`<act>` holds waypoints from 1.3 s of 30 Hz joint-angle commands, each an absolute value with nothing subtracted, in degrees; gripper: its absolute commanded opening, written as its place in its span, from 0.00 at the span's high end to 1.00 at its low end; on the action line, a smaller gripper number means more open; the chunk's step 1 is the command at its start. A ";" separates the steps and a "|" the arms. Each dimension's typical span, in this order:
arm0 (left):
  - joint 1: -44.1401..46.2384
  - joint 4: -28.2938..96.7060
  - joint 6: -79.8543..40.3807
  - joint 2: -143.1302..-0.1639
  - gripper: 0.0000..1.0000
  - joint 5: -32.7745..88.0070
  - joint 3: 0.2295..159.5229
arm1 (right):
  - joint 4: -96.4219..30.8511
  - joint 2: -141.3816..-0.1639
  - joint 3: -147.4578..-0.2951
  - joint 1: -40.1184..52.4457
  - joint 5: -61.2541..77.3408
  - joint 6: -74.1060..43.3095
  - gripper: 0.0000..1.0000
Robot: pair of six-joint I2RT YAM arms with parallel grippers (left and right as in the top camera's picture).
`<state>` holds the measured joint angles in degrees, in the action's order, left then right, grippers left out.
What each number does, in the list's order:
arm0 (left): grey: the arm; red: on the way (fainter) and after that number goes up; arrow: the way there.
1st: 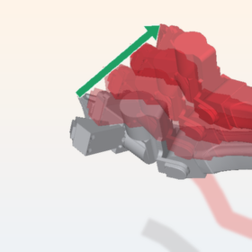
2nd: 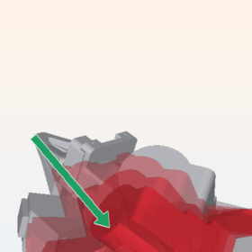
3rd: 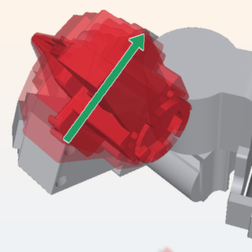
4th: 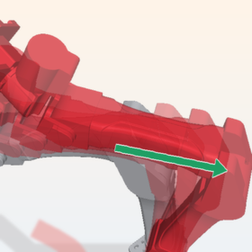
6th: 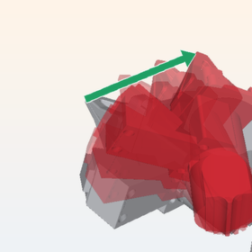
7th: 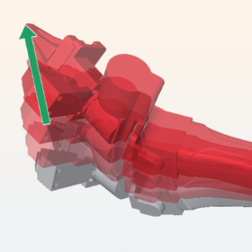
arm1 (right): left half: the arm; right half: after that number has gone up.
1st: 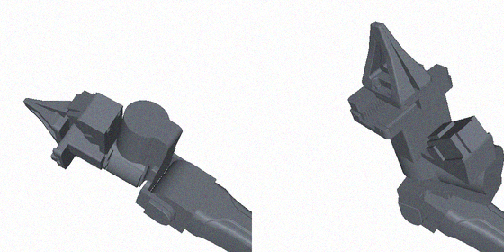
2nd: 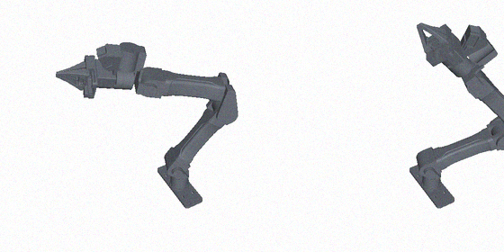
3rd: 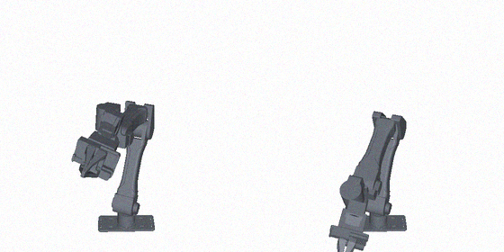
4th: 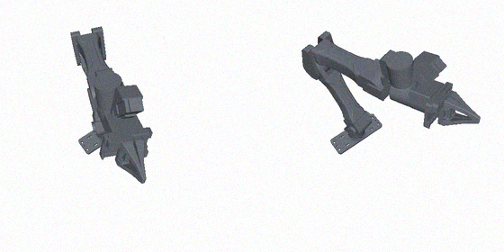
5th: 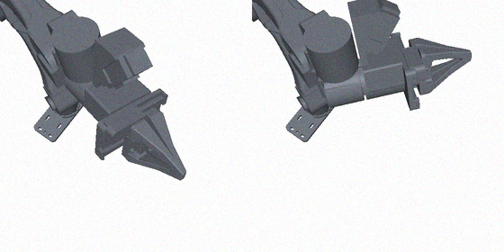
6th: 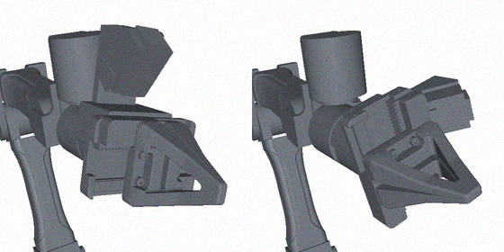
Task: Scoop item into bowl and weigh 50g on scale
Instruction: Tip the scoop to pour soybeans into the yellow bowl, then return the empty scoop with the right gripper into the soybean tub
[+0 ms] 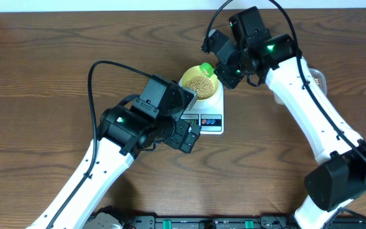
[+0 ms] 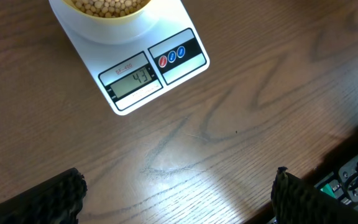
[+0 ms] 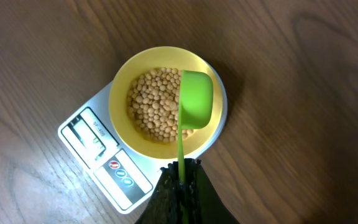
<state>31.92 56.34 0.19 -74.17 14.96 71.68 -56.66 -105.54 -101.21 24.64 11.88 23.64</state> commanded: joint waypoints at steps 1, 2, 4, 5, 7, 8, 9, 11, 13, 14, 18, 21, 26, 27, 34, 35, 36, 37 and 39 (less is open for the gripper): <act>31.68 56.29 0.12 -74.06 0.02 15.44 71.57 | -57.01 -102.61 -102.54 26.04 8.93 25.87 0.99; 31.68 56.29 0.12 -74.06 0.02 15.44 71.57 | -57.08 -102.39 -102.54 26.33 8.54 26.02 0.99; 31.68 56.29 0.12 -74.06 0.02 15.44 71.57 | -57.21 -102.08 -102.54 26.79 7.86 26.06 0.99; 31.68 56.29 0.12 -74.06 0.02 15.44 71.57 | -57.47 -101.89 -102.54 27.22 7.35 26.48 0.99; 31.68 56.29 0.12 -74.08 0.02 15.44 71.57 | -57.71 -101.84 -102.54 27.83 6.44 26.70 0.99; 31.68 56.29 0.12 -74.08 0.02 15.44 71.57 | -57.82 -101.84 -102.54 28.23 5.80 26.72 0.99; 31.68 56.29 0.12 -74.08 0.02 15.44 71.57 | -57.91 -101.84 -102.54 28.56 5.37 26.89 0.99; 31.68 56.29 0.12 -74.08 0.02 15.44 71.57 | -58.00 -101.84 -102.54 29.19 4.19 26.89 0.99; 31.68 56.29 0.12 -74.08 0.02 15.44 71.57 | -57.98 -101.84 -102.54 29.67 3.27 26.89 0.99; 31.68 56.29 0.12 -74.08 0.02 15.44 71.57 | -58.00 -101.84 -102.54 29.80 3.09 26.89 0.99; 31.68 56.29 0.12 -74.08 0.02 15.44 71.57 | -57.91 -101.84 -102.54 29.91 3.16 26.76 0.99; 31.68 56.29 0.12 -74.08 0.02 15.44 71.57 | -57.60 -101.78 -102.56 29.87 3.51 25.61 0.99; 31.68 56.29 0.12 -74.08 0.02 15.44 71.57 | -57.45 -101.78 -103.66 29.28 3.57 22.09 0.99; 31.68 56.29 0.12 -74.08 0.02 15.44 71.57 | -57.45 -101.78 -104.12 29.12 3.55 21.39 0.99; 31.68 56.29 0.12 -74.08 0.02 15.44 71.57 | -57.76 -101.78 -109.19 26.81 -1.21 14.22 0.99; 31.68 56.29 0.12 -74.08 0.02 15.44 71.57 | -58.04 -101.78 -109.75 26.35 -2.63 13.23 0.99; 31.68 56.29 0.12 -74.08 0.02 15.44 71.57 | -58.43 -101.78 -110.26 25.87 -3.95 12.36 0.99; 31.68 56.29 0.12 -74.08 0.02 15.44 71.57 | -59.05 -101.78 -110.76 25.26 -5.56 11.33 0.99; 31.68 56.29 0.12 -74.08 0.02 15.44 71.57 | -60.36 -101.78 -111.09 23.97 -8.45 9.32 0.99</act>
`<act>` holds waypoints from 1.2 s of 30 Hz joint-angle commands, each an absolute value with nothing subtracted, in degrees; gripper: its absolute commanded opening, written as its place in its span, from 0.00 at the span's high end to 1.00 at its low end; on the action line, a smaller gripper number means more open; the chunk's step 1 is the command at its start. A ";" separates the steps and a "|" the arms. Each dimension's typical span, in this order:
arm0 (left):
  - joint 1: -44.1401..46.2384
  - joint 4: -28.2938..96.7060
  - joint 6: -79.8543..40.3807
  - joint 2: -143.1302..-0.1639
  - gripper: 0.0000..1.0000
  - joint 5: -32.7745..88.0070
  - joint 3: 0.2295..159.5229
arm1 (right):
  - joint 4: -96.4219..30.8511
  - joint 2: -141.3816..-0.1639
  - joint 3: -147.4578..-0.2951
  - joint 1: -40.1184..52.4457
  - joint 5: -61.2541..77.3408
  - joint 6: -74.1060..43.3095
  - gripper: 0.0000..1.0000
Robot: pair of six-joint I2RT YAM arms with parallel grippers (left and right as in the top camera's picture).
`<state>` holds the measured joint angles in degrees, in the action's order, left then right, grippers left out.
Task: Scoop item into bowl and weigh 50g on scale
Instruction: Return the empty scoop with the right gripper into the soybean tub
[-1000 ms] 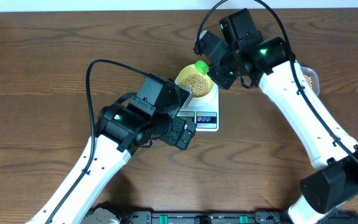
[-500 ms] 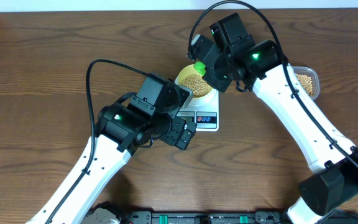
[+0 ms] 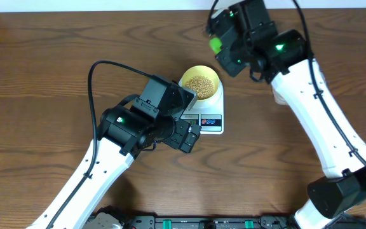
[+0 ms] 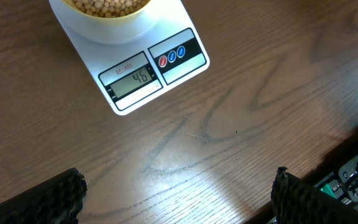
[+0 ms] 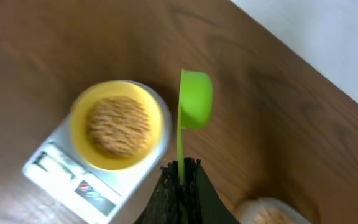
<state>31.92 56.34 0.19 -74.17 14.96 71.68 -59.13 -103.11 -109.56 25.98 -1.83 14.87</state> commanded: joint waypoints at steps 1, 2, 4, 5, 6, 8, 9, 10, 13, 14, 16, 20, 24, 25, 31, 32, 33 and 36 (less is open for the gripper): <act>31.68 56.29 0.12 -74.08 0.02 15.44 71.57 | -61.36 -101.75 -111.09 23.16 -9.98 7.97 0.99; 31.68 56.29 0.12 -74.08 0.02 15.44 71.57 | -62.57 -101.78 -111.09 22.33 -11.29 6.59 0.99; 31.68 56.29 0.12 -74.08 0.02 15.44 71.57 | -65.21 -101.78 -111.04 20.25 -13.45 3.40 0.99; 31.68 56.29 0.12 -74.08 0.02 15.44 71.57 | -66.19 -101.78 -111.04 19.20 -14.06 2.15 0.99; 31.68 56.29 0.12 -74.08 0.02 15.44 71.57 | -67.07 -101.78 -111.04 18.09 -14.72 0.75 0.99; 31.68 56.29 0.12 -74.08 0.02 15.44 71.57 | -68.69 -101.78 -111.04 15.57 -15.07 -1.78 0.99; 31.68 56.29 0.12 -74.08 0.02 15.44 71.57 | -69.36 -101.78 -111.04 14.50 -15.07 -2.90 0.99; 31.68 56.29 0.12 -74.08 0.02 15.44 71.57 | -70.26 -101.78 -111.04 13.15 -14.98 -4.29 0.99; 31.68 56.29 0.12 -74.08 0.02 15.44 71.57 | -72.34 -101.80 -110.98 9.80 -14.09 -6.92 0.99; 31.68 56.29 0.12 -74.08 0.02 15.44 71.57 | -72.99 -101.80 -110.93 8.64 -13.85 -7.49 0.99; 31.68 56.29 0.12 -74.08 0.02 15.44 71.57 | -73.97 -101.80 -110.91 6.83 -13.82 -8.38 0.99; 31.68 56.29 0.12 -74.08 0.02 15.44 71.57 | -76.05 -101.91 -110.87 4.29 -13.82 -9.89 0.99; 31.68 56.29 0.12 -74.08 0.02 15.44 71.57 | -78.11 -102.83 -110.72 2.39 -13.82 -12.03 0.99; 31.68 56.29 0.12 -74.08 0.02 15.44 71.57 | -78.39 -103.20 -110.65 2.00 -13.80 -11.99 0.99; 31.68 56.29 0.12 -74.08 0.02 15.44 71.57 | -78.63 -106.06 -110.41 1.39 -11.53 -11.07 0.99; 31.68 56.29 0.12 -74.08 0.02 15.44 71.57 | -78.65 -106.32 -110.34 1.39 -11.07 -11.07 0.99; 31.68 56.29 0.12 -74.08 0.02 15.44 71.57 | -78.65 -106.63 -110.28 1.39 -10.83 -11.07 0.99; 31.68 56.29 0.12 -74.08 0.02 15.44 71.57 | -78.85 -107.09 -109.75 1.37 -10.74 -11.07 0.99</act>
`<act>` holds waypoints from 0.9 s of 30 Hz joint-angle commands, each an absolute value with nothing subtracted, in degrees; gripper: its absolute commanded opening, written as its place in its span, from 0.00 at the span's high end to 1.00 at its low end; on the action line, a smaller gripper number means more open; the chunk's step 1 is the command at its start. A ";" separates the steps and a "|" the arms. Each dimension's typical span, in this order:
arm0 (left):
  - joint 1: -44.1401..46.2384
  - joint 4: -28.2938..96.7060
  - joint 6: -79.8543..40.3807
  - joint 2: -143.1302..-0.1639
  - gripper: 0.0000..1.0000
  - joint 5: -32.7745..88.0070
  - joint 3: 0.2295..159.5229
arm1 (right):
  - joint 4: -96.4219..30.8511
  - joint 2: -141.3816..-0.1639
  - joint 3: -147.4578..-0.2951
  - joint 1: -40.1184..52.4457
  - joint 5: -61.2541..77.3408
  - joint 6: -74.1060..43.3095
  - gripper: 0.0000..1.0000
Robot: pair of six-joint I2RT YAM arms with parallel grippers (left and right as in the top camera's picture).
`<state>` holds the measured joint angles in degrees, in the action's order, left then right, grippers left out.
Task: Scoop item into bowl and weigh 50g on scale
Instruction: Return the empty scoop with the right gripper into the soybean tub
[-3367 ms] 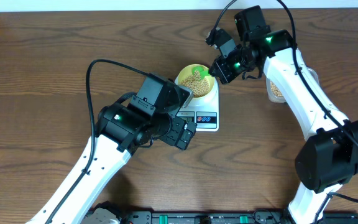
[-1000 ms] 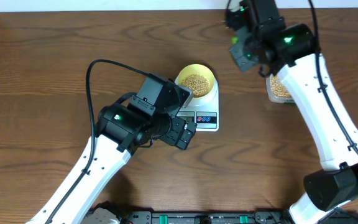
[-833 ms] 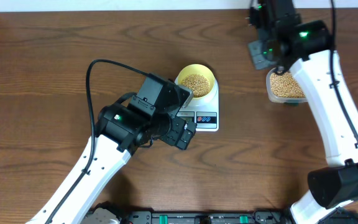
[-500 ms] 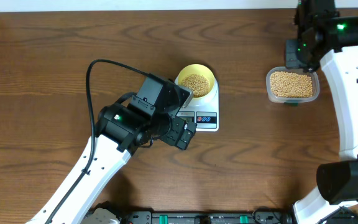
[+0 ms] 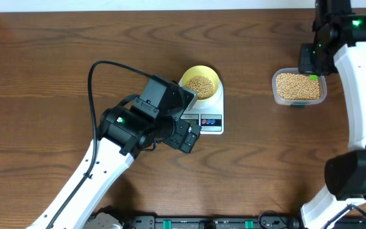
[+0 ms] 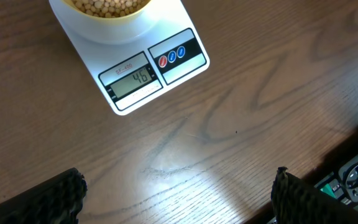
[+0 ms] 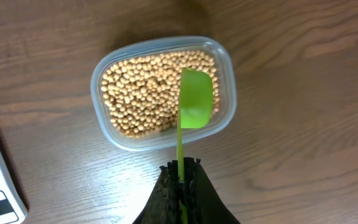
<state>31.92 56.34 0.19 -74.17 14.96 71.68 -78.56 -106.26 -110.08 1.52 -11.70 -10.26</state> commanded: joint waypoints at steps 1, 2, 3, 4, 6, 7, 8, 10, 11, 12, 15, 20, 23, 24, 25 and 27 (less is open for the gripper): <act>31.68 56.29 0.12 -74.08 0.02 15.44 71.57 | -78.89 -107.24 -109.58 1.37 -10.74 -11.07 0.99; 31.68 56.29 0.12 -74.08 0.02 15.44 71.57 | -78.89 -107.46 -109.38 1.39 -10.72 -11.07 0.99; 31.68 56.29 0.12 -74.08 0.02 15.44 71.57 | -78.87 -107.66 -109.23 1.39 -10.72 -11.07 0.99; 31.68 56.29 0.12 -74.08 0.02 15.44 71.57 | -78.85 -107.94 -109.03 1.39 -10.74 -11.07 0.99; 31.68 56.29 0.12 -74.08 0.02 15.44 71.57 | -78.89 -108.81 -108.84 1.39 -10.79 -10.96 0.99; 31.68 56.29 0.12 -74.08 0.02 15.44 71.57 | -78.91 -109.12 -108.79 1.37 -10.72 -10.63 0.99; 31.68 56.29 0.12 -74.08 0.02 15.44 71.57 | -78.89 -109.75 -108.62 1.37 -10.79 -10.63 0.99; 31.68 56.29 0.12 -74.08 0.02 15.44 71.57 | -78.87 -110.63 -108.42 1.37 -10.79 -10.63 0.99; 31.68 56.29 0.12 -74.08 0.02 15.44 71.57 | -78.94 -110.85 -108.36 1.37 -10.79 -10.63 0.99; 31.68 56.29 0.12 -74.08 0.02 15.44 71.57 | -78.89 -111.48 -108.14 1.37 -10.79 -10.63 0.99; 31.68 56.29 0.12 -74.08 0.02 15.44 71.57 | -79.00 -113.10 -107.94 1.21 -10.76 -10.66 0.99; 31.68 56.29 0.12 -74.08 0.02 15.44 71.57 | -79.02 -115.44 -107.79 1.10 -10.81 -10.20 0.99; 31.68 56.29 0.12 -74.08 0.02 15.44 71.57 | -78.41 -116.33 -107.46 1.04 -10.81 -9.93 0.99; 31.68 56.29 0.12 -74.08 0.02 15.44 71.57 | -78.19 -116.86 -107.37 1.04 -10.81 -9.52 0.99; 31.68 56.29 0.12 -74.08 0.02 15.44 71.57 | -78.19 -117.14 -107.35 1.04 -10.81 -9.54 0.99; 31.68 56.29 0.12 -74.08 0.02 15.44 71.57 | -78.02 -118.08 -107.20 1.02 -10.72 -9.43 0.99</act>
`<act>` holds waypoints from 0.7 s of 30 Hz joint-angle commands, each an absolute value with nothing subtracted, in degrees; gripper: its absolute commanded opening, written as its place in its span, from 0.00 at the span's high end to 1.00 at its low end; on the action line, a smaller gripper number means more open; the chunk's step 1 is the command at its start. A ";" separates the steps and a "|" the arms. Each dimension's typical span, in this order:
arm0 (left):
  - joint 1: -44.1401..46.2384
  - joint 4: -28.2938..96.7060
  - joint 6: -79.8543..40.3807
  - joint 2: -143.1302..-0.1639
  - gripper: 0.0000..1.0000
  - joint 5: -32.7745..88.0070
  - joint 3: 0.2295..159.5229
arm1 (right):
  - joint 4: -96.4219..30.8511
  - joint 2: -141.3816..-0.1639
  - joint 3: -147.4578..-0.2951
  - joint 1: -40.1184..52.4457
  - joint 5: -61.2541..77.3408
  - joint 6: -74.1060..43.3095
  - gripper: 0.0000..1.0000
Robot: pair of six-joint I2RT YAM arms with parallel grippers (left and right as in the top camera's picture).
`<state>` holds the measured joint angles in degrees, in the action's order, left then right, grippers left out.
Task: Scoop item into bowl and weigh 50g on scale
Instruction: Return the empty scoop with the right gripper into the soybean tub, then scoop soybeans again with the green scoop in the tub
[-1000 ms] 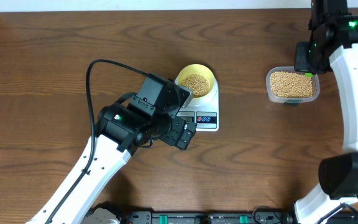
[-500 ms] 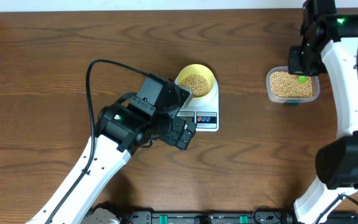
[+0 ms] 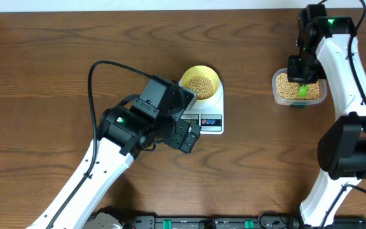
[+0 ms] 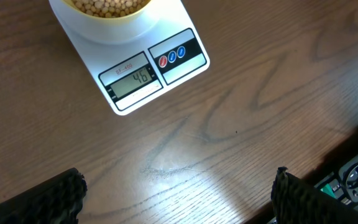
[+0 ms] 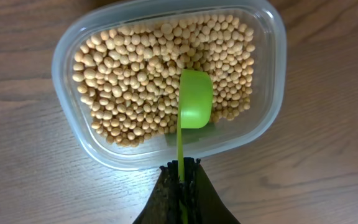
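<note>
A yellow bowl [image 3: 200, 83] of soybeans sits on the white scale [image 3: 210, 120]; the scale display [image 4: 132, 78] reads 46. My right gripper [image 5: 180, 168] is shut on the handle of a green scoop [image 5: 195, 107], whose cup is down among the soybeans in the clear plastic container [image 5: 272, 93]. In the overhead view that container [image 3: 321, 93] lies at the right with the scoop [image 3: 302, 91] in it. My left gripper [image 4: 176, 193] stands open above bare wood just in front of the scale, holding nothing.
The table's near edge, with dark hardware beyond it, shows at the lower right of the left wrist view. The left arm's black cable loops over the wood left of the scale.
My right gripper has come lower and closer to the container, and the scoop's cup, then above the beans, now rests in them. The left arm and the scale reading are unchanged.
The scoop was tipped over the yellow bowl with the scale at 43. Then it was held away behind the bowl and the scale read 46. It was then over the bean container at the right, and now sits down in the beans.
</note>
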<state>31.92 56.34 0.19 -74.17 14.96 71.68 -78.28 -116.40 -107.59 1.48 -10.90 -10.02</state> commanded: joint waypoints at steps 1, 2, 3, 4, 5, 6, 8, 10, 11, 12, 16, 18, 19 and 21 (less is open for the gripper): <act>31.68 56.29 0.12 -74.08 0.02 15.44 71.57 | -78.00 -118.30 -107.18 0.99 -10.17 -8.99 0.99; 31.68 56.29 0.12 -74.08 0.02 15.44 71.57 | -77.89 -118.67 -107.18 0.93 -9.45 -8.64 0.99; 31.68 56.29 0.12 -74.08 0.02 15.44 71.57 | -77.60 -118.87 -107.18 0.78 -7.92 -8.01 0.99; 31.68 56.29 0.12 -74.08 0.02 15.44 71.57 | -77.45 -119.02 -107.18 0.67 -6.61 -7.68 0.99; 31.68 56.29 0.12 -74.08 0.02 15.44 71.57 | -77.19 -119.09 -107.18 0.38 -5.23 -7.49 0.99; 31.68 56.29 0.12 -74.08 0.02 15.44 71.57 | -76.93 -119.09 -107.18 0.05 -3.75 -7.16 0.99; 31.68 56.29 0.12 -74.08 0.02 15.44 71.57 | -76.49 -119.09 -107.18 -0.80 -1.37 -6.92 0.99; 31.68 56.29 0.12 -74.08 0.02 15.44 71.57 | -76.40 -119.09 -107.18 -1.93 1.04 -6.55 0.99; 31.68 56.29 0.12 -74.08 0.02 15.44 71.57 | -76.36 -119.09 -107.18 -2.63 2.61 -6.07 0.99; 31.68 56.29 0.12 -74.08 0.02 15.44 71.57 | -76.27 -119.09 -107.18 -3.36 4.29 -5.54 0.99; 31.68 56.29 0.12 -74.08 0.02 15.44 71.57 | -76.27 -119.09 -107.18 -6.09 10.04 -3.73 0.99; 31.68 56.29 0.12 -74.08 0.02 15.44 71.57 | -76.27 -119.09 -107.18 -7.88 13.10 -2.87 0.99; 31.68 56.29 0.12 -74.08 0.02 15.44 71.57 | -76.29 -119.09 -107.18 -8.60 14.26 -2.66 0.99; 31.68 56.29 0.12 -74.08 0.02 15.44 71.57 | -76.31 -119.09 -107.18 -9.91 17.17 -1.74 0.99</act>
<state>31.92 56.34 0.19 -74.17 14.96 71.68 -76.47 -118.63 -107.44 -8.19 9.13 -4.43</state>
